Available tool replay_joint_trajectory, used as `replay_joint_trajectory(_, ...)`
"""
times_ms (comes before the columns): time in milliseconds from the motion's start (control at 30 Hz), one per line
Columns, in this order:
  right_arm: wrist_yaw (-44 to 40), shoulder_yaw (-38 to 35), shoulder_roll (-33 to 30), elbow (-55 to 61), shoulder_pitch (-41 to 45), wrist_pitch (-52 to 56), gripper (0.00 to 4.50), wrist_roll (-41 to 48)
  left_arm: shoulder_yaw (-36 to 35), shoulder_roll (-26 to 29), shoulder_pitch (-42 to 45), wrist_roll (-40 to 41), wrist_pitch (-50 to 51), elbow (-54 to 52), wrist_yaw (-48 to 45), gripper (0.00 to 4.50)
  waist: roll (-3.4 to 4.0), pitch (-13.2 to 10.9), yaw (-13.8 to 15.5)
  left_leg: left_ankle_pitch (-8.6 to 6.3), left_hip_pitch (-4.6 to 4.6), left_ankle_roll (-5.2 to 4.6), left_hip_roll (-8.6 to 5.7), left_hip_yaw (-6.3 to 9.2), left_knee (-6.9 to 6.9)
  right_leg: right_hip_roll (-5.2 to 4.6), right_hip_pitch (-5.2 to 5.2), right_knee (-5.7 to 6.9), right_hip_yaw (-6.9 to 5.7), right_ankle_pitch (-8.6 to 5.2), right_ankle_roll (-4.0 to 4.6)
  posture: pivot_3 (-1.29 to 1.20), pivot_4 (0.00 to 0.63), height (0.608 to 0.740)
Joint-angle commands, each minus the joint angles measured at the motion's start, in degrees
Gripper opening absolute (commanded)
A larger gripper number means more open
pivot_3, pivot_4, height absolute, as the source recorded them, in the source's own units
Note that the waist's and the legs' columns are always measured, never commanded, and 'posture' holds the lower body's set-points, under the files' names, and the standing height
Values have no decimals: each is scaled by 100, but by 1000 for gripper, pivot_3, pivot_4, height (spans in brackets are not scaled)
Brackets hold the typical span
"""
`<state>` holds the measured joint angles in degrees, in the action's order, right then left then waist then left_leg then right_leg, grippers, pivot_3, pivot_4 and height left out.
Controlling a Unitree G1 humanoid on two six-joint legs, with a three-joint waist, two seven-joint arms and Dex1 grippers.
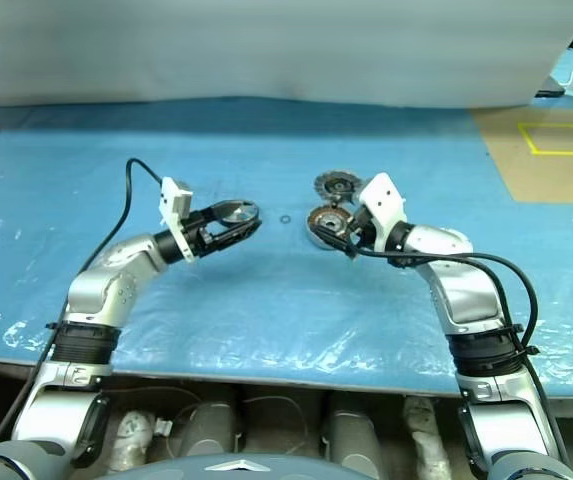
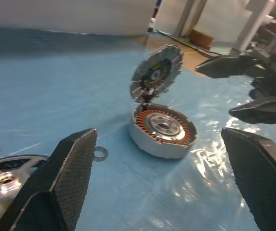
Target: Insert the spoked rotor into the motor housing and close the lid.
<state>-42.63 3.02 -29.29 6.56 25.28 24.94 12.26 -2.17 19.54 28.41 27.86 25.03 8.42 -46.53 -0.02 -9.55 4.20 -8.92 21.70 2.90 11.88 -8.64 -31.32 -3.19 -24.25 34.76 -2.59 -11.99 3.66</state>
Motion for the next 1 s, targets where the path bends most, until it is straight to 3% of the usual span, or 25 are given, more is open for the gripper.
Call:
replay_joint_trajectory(33,115,-129,-91,73,-116,-175,4471,-79,34,-234,359,-517,-578,388,590,4379,0,0,8,0,1,0,0,0,1,0,0,-1,0,0,0,0,150,740)
replay_joint_trajectory(267,279,-53,-49,114,-274,-285,4471,-239,271,-893,910,-916,-1141,1442,658,4379,0,0,45,1,7,0,-3,4,-2,-2,0,-4,-3,2,-3,0,150,740)
replay_joint_trajectory(567,486,-179,-92,464,-600,-196,4471,-222,314,-1143,1465,-1273,-1572,2478,699,4379,-1,0,54,0,6,-2,-3,6,-3,-2,0,-4,-4,2,-4,0,150,740)
replay_joint_trajectory(767,292,-160,-202,753,-680,-68,4471,-56,163,-872,1158,-773,-1176,1790,-101,4379,-1,0,68,1,7,-3,-3,6,1,-2,0,-4,-5,2,-2,0,150,740)
replay_joint_trajectory(1000,-157,-11,-332,356,-71,-39,4471,9,91,81,348,89,-153,291,-1389,4379,0,-1,37,0,3,-3,2,4,2,-3,-2,-2,-9,0,1,0,150,740)
